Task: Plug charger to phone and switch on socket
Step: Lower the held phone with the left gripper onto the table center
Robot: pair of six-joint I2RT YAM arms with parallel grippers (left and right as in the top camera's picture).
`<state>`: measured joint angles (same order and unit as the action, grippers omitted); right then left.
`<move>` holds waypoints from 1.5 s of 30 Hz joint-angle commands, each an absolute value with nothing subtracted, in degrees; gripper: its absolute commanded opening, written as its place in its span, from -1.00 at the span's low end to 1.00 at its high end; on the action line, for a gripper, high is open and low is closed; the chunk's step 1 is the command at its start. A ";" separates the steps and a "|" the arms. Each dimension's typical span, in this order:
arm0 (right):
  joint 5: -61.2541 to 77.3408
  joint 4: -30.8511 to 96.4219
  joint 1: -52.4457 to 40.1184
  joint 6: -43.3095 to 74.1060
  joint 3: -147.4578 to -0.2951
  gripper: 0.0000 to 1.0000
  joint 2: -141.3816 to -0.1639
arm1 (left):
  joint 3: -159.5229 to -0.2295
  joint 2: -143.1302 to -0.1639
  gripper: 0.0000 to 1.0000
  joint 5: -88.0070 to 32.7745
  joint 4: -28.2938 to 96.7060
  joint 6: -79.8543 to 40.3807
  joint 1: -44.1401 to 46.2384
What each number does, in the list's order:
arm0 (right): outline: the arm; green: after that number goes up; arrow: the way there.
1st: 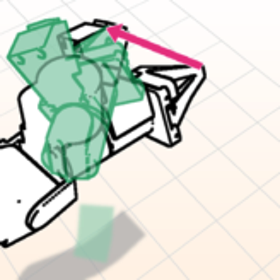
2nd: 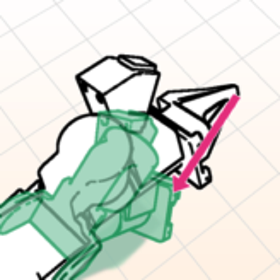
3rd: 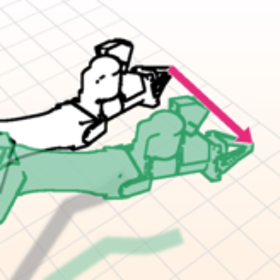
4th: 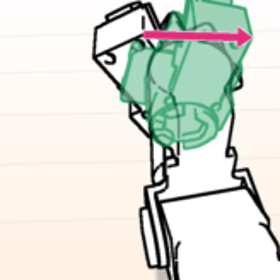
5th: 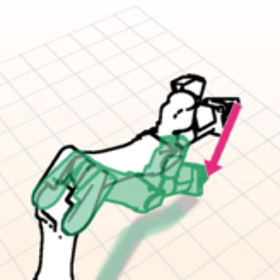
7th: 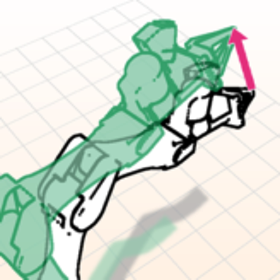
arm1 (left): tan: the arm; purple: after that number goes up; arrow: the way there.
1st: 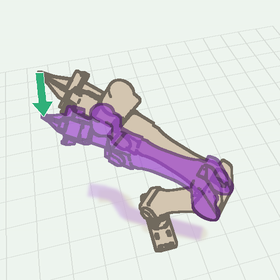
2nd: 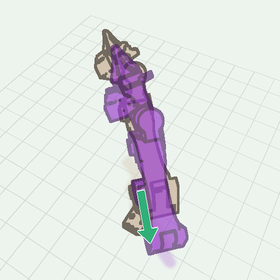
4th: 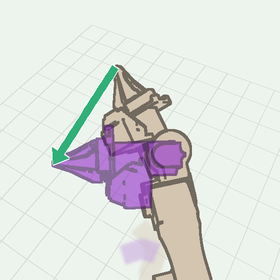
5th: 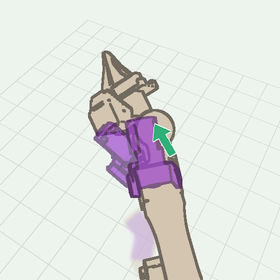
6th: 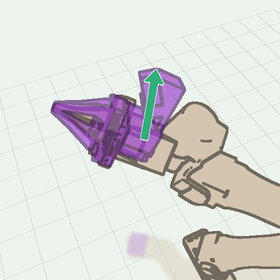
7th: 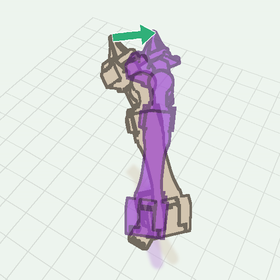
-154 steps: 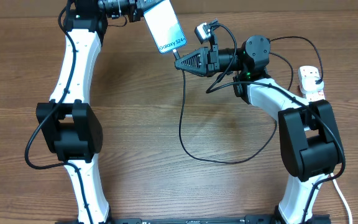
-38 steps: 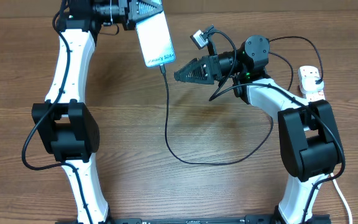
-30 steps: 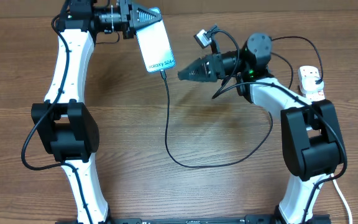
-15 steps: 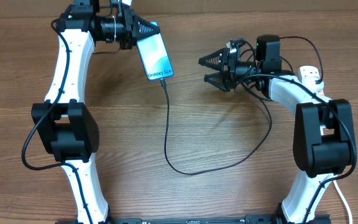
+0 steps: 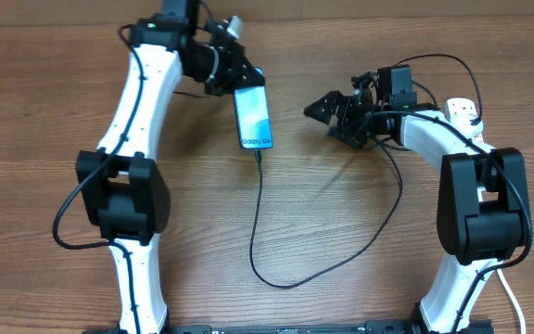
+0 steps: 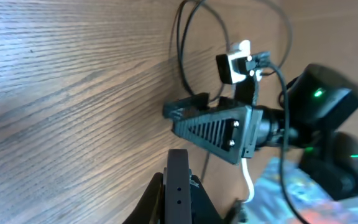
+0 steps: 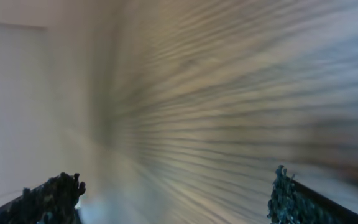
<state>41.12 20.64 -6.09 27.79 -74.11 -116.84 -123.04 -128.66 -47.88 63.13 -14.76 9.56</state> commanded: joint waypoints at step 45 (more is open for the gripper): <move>18.90 37.65 -6.37 22.20 -85.80 1.00 -116.60 | -123.48 -148.14 -0.92 -36.45 55.53 -21.93 17.02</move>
